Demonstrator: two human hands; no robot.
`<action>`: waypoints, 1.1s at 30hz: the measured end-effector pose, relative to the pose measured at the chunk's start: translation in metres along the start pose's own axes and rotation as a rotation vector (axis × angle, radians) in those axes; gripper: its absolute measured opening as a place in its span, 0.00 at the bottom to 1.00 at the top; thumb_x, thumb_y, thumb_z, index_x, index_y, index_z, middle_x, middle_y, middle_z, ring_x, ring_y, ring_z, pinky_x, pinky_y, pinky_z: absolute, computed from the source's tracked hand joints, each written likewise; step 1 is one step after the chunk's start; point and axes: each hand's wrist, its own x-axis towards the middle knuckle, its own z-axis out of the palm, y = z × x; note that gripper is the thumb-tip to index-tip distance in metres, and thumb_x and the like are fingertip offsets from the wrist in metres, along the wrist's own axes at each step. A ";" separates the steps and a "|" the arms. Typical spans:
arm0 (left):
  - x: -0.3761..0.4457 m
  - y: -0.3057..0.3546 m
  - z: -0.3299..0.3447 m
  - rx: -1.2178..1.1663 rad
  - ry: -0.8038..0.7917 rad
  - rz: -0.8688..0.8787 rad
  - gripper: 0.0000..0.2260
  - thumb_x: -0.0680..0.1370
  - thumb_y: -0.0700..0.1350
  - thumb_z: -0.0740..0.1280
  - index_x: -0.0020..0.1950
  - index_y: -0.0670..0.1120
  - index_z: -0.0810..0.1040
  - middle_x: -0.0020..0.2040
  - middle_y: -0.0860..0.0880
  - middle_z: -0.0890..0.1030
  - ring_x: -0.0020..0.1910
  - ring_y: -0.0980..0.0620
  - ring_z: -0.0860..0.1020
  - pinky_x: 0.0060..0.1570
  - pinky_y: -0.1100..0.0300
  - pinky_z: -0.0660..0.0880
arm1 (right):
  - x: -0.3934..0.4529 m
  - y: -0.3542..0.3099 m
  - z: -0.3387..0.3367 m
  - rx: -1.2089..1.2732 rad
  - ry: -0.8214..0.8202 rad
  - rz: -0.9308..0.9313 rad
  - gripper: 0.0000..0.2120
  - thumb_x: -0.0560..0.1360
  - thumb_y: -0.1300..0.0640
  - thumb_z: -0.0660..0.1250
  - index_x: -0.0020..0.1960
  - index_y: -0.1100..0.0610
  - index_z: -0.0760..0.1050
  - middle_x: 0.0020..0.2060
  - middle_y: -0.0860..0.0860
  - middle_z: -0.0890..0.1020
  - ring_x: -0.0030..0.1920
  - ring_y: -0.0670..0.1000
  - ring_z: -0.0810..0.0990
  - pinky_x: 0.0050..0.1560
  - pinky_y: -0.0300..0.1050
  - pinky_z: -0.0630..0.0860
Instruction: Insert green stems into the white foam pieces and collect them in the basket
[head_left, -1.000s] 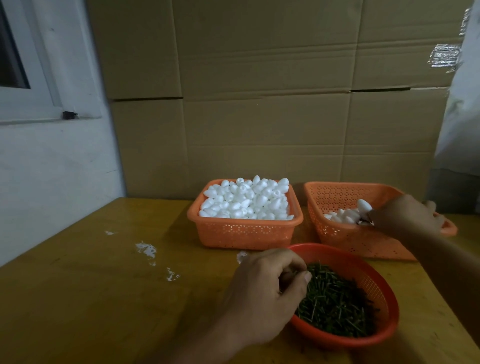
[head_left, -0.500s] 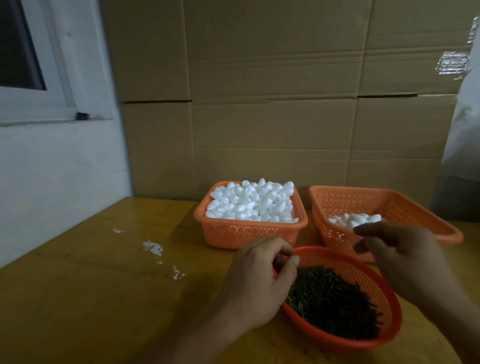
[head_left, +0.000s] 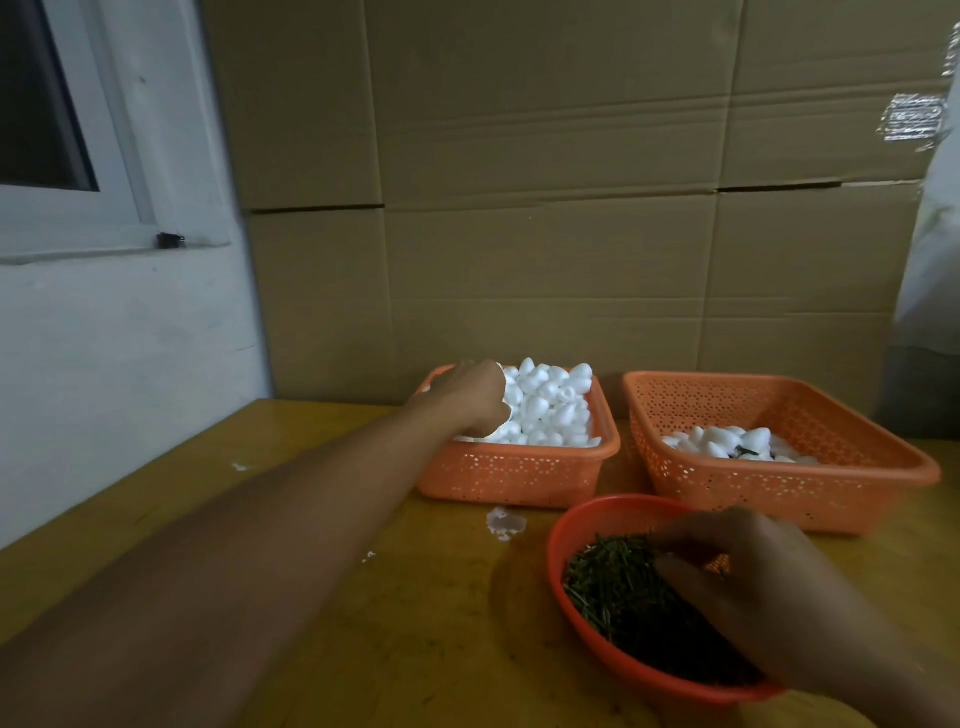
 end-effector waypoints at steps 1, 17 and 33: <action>0.004 0.002 0.002 0.037 -0.037 -0.008 0.06 0.76 0.47 0.66 0.43 0.46 0.76 0.53 0.45 0.82 0.52 0.43 0.79 0.51 0.51 0.77 | 0.000 0.000 -0.001 -0.012 -0.011 -0.003 0.07 0.74 0.45 0.70 0.52 0.39 0.82 0.44 0.37 0.84 0.46 0.44 0.83 0.51 0.46 0.79; 0.017 0.014 0.019 0.224 -0.185 -0.137 0.33 0.79 0.53 0.68 0.79 0.48 0.55 0.75 0.47 0.63 0.73 0.41 0.65 0.69 0.43 0.67 | 0.000 0.004 -0.003 -0.046 -0.026 -0.009 0.09 0.76 0.41 0.66 0.54 0.39 0.80 0.48 0.36 0.83 0.53 0.42 0.79 0.58 0.48 0.75; -0.039 0.024 -0.008 -0.393 0.204 0.139 0.05 0.79 0.42 0.67 0.54 0.46 0.78 0.51 0.51 0.82 0.47 0.50 0.78 0.44 0.60 0.74 | 0.000 0.001 -0.001 -0.045 -0.012 -0.012 0.09 0.77 0.43 0.67 0.56 0.40 0.81 0.49 0.35 0.83 0.53 0.42 0.79 0.60 0.48 0.75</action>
